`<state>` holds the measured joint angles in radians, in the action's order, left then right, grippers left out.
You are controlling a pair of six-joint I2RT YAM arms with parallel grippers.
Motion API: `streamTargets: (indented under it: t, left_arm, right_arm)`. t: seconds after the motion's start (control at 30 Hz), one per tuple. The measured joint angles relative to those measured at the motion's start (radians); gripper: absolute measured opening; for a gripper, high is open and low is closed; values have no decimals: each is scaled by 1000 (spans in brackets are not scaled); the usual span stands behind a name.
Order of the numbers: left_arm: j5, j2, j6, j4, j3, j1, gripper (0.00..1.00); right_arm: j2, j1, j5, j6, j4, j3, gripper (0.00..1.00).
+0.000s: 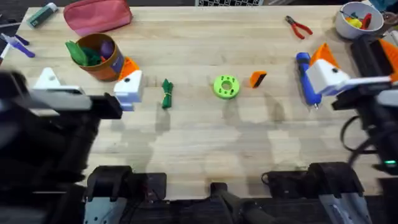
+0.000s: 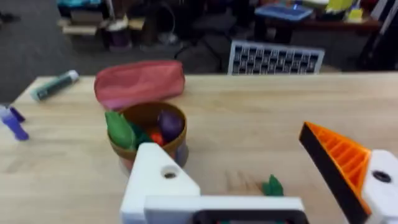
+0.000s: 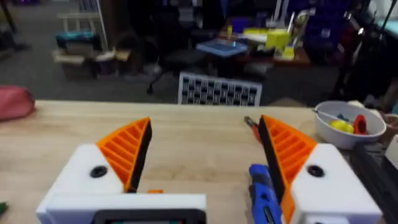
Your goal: Pick up the gripper from the table and insert it into the empty holder that is missing its gripper. Then pick up a screw, insert it into the mounting hole, and use the screwdriver to tighten it. Finally, clean up the table by picking up the vegetable and placing it into the bucket.
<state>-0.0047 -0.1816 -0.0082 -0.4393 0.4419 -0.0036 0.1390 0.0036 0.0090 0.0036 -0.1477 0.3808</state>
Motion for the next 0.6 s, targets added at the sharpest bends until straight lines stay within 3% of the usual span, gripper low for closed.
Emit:
streamTargets:
  t: [0.37, 0.6]
  left_arm:
    - [0, -557, 0, -471, 505, 1, 985]
    - [1, -844, 0, -674, 692, 1, 985]
  right_arm:
    - [533, 0, -3, 0, -524, 512, 992]
    - [835, 0, -3, 0, -837, 747, 992]
